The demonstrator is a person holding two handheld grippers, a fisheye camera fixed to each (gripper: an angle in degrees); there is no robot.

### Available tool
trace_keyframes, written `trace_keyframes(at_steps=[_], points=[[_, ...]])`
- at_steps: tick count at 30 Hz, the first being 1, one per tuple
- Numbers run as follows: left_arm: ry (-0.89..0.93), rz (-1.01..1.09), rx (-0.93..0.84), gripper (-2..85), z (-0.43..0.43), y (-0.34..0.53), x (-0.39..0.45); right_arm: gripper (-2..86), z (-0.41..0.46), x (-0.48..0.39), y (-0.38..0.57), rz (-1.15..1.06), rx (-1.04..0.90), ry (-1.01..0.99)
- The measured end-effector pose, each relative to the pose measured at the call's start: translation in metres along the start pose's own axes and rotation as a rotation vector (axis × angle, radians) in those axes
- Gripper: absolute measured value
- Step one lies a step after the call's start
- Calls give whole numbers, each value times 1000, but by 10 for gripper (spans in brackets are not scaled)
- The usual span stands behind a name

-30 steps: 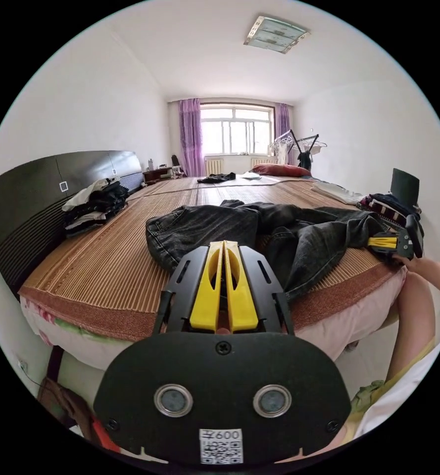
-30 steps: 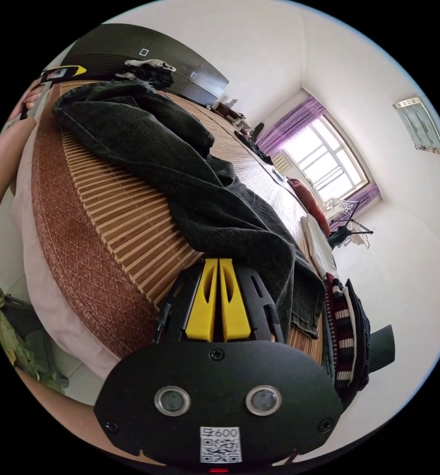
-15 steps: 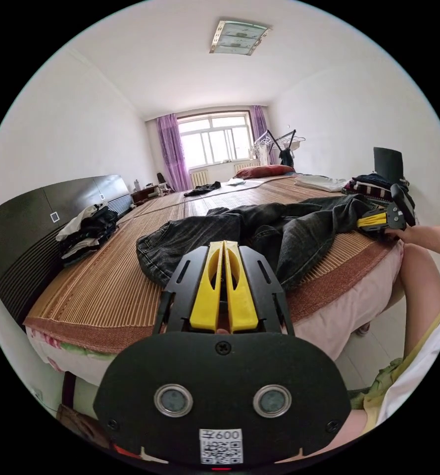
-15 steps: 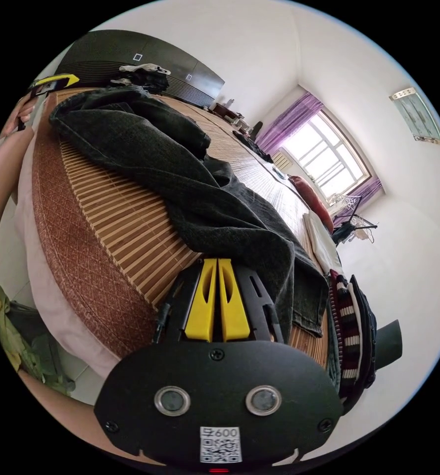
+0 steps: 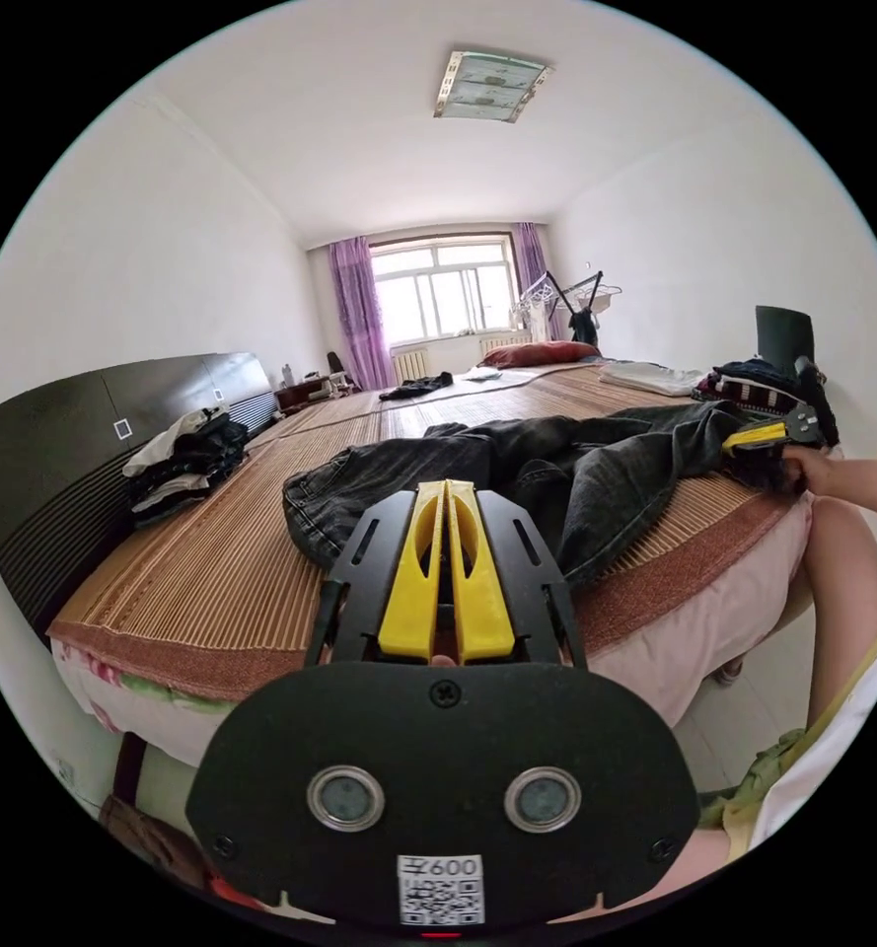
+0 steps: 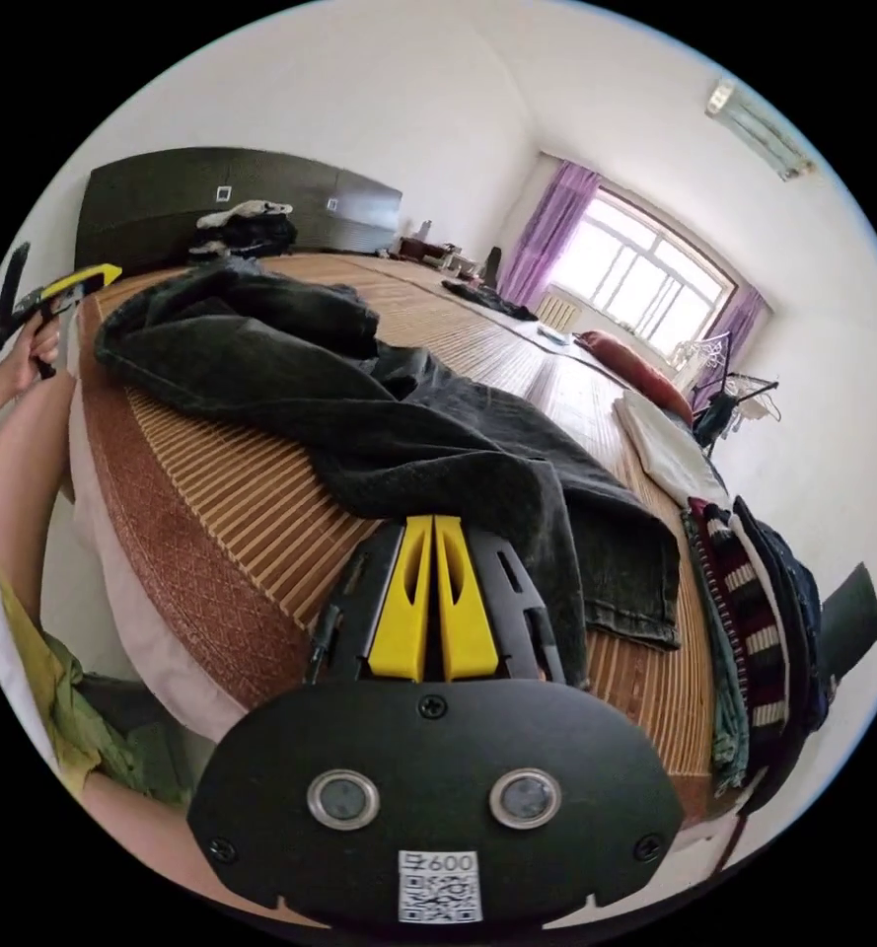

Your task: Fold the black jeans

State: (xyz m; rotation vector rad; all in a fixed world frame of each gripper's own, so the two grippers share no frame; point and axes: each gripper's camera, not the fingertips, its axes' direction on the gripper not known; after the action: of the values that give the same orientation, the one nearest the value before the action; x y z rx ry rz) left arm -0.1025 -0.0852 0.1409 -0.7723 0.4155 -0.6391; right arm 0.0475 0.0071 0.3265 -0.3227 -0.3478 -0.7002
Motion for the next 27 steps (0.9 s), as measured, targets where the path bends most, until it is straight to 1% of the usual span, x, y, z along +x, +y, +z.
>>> trace_keyframes(at_steps=[1, 2, 4, 6, 9, 13, 17, 19, 21, 22, 24, 26, 27], points=[[14, -23, 7, 2, 1, 3, -6, -8, -21, 19, 15, 104, 110, 15], [19, -50, 14, 2, 2, 6, -12, -8, -31, 29, 23, 159, 166, 22], [18, -108, 28, 2, 3, 11, -23, -8, -62, 60, 60, 345, 350, 16], [20, -170, 57, 3, 2, 18, -34, -8, -68, 66, 69, 406, 383, 50], [-15, -224, 109, 2, -3, 31, -38, -8, -60, 45, 65, 334, 347, 140], [-30, -92, 111, 2, -1, 33, -11, -8, -51, 29, 62, 228, 309, 148], [-81, 71, 60, 2, 16, 32, 26, -8, -60, 43, 78, 266, 375, 95], [-103, 118, 24, 2, 26, 31, 37, -8, -64, 53, 88, 311, 413, 61], [-180, 106, 25, 2, 28, 35, 44, -8, -65, 55, 91, 327, 422, 70], [-203, 93, 40, 2, 26, 37, 44, -8, -65, 54, 93, 342, 427, 100], [-266, 38, 126, 2, 12, 47, 40, -8, -67, 50, 96, 367, 446, 161], [-326, -31, 258, 2, -10, 65, 35, -8, -69, 45, 99, 376, 465, 199], [-326, -60, 305, 2, -19, 73, 31, -8, -69, 44, 100, 372, 469, 208]])
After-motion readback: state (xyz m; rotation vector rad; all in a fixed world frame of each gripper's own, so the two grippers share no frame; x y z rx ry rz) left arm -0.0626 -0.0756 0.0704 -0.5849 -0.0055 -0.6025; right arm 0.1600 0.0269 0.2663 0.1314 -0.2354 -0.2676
